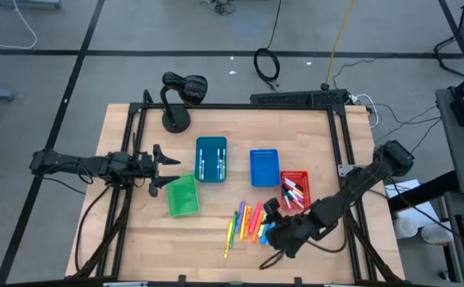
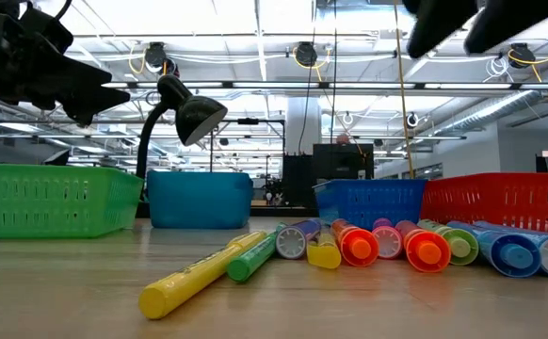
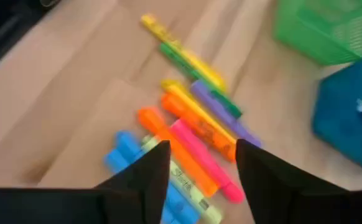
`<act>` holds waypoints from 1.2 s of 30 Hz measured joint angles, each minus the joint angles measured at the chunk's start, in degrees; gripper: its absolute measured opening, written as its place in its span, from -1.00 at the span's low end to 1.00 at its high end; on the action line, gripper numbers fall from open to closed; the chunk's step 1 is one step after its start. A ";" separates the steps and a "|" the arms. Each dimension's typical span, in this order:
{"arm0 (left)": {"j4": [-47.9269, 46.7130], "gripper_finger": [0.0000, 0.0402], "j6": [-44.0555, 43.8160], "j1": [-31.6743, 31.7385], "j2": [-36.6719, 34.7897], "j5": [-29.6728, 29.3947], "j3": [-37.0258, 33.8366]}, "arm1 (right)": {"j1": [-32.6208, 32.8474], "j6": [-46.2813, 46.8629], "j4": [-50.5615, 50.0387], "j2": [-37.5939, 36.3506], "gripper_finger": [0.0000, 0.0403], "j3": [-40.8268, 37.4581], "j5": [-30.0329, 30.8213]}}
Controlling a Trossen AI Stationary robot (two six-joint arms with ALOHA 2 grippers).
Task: Pick & Place Markers
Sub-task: Put the right blue highlighter pen into the blue bin
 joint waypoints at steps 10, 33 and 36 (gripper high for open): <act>0.00 0.33 0.02 0.00 0.00 0.00 0.00 | -0.04 -2.53 -6.65 7.82 -0.07 1.44 -2.29; -0.02 0.33 0.02 0.00 0.00 0.00 0.02 | -0.07 -7.36 -0.50 11.01 -0.15 -8.90 -7.99; -0.01 0.33 0.02 0.00 0.00 0.00 0.02 | -0.09 -7.38 -0.54 11.07 -0.18 -8.93 -8.10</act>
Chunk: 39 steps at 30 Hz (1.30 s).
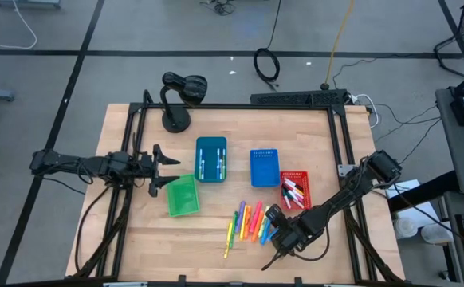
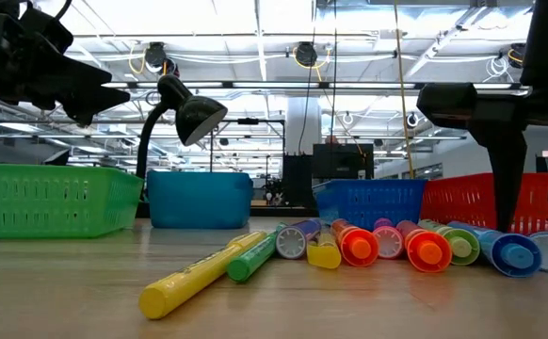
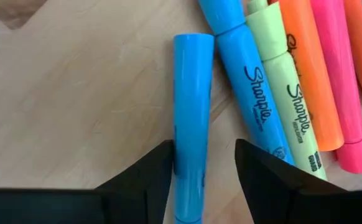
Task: Pick & Place Markers
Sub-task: Put the right blue highlighter pen into the blue bin
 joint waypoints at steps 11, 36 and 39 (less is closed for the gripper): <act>-0.01 0.33 0.00 0.00 0.00 0.00 0.00 | -2.27 -0.66 -0.37 0.15 -0.79 -0.11 -8.54; -0.01 0.33 0.00 0.00 -0.02 0.00 0.00 | -3.69 4.20 3.95 -12.08 -0.78 -0.35 -10.87; -0.01 0.33 0.00 0.00 -0.02 0.00 0.01 | -4.21 5.19 4.96 -12.86 -0.77 -0.35 -10.86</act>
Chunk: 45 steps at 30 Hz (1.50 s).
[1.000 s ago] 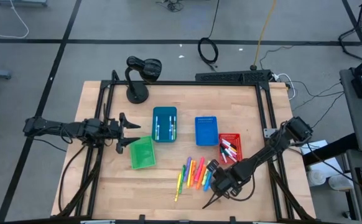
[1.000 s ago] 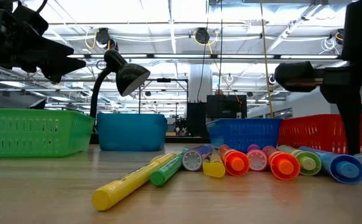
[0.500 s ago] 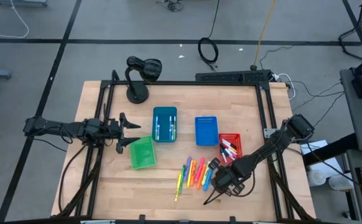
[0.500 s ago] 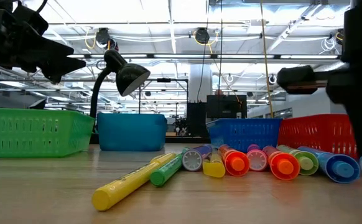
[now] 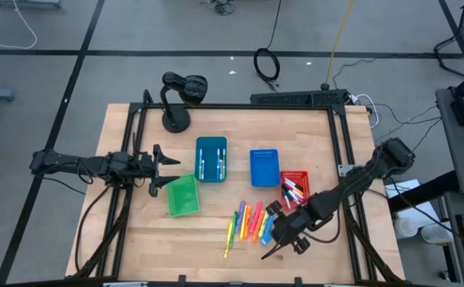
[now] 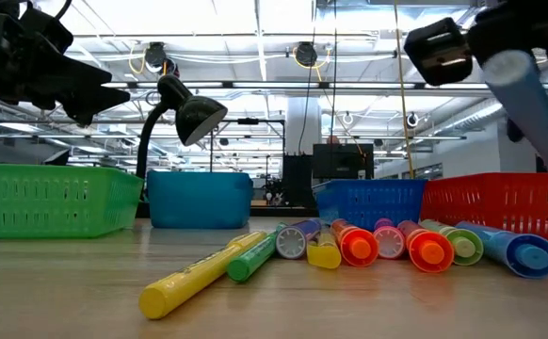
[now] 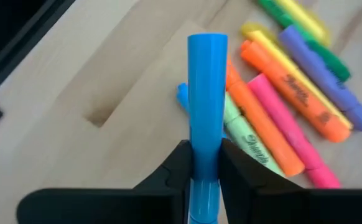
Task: Pick & Place Markers
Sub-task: Put the right blue highlighter pen into the blue bin
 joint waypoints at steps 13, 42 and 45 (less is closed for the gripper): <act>0.00 0.33 0.00 0.00 0.00 0.00 0.02 | -5.70 5.88 7.41 -2.62 -0.79 -0.19 0.34; 0.02 0.33 0.00 0.00 0.00 0.00 0.02 | -20.68 20.96 14.36 -15.69 -0.79 -8.90 45.74; 0.00 0.33 0.00 0.00 0.02 0.00 0.02 | -24.70 19.56 19.74 -20.09 -0.79 -12.92 37.05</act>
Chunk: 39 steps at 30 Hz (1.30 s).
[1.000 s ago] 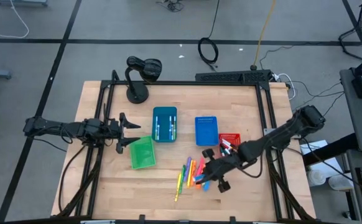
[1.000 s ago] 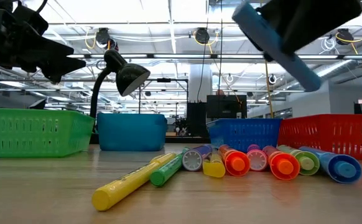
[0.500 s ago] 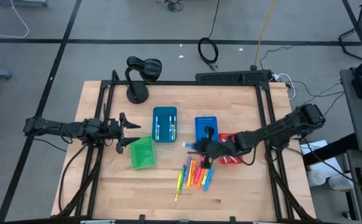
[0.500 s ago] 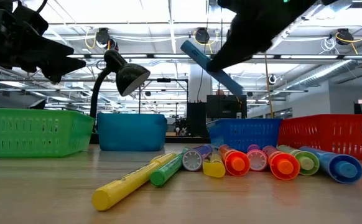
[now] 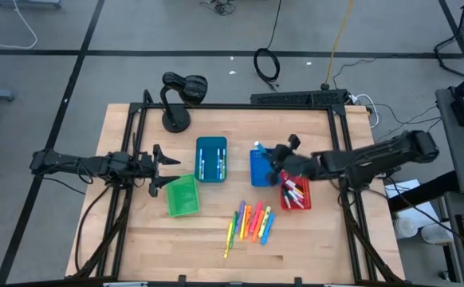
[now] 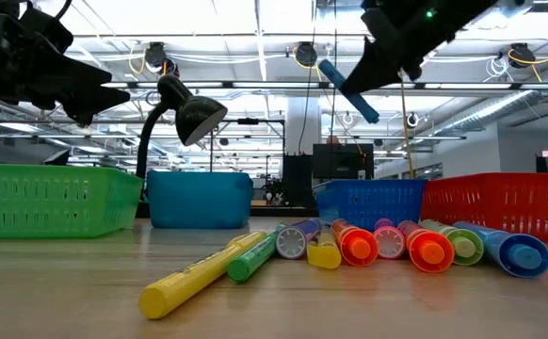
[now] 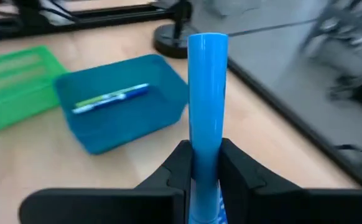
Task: Pick & Place Markers
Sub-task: Put the right blue highlighter pen into the blue bin
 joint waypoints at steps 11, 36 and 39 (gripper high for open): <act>0.02 0.33 0.00 0.00 -0.02 0.00 0.00 | -9.13 4.42 19.67 -3.71 -0.79 -16.90 -24.99; 0.00 0.33 0.00 0.00 -0.02 0.00 0.00 | -7.42 5.31 20.89 -3.67 -0.62 -19.66 -24.88; 0.02 0.33 0.00 0.00 -0.02 0.00 0.00 | -7.42 5.32 20.87 -3.67 -0.61 -19.66 -24.88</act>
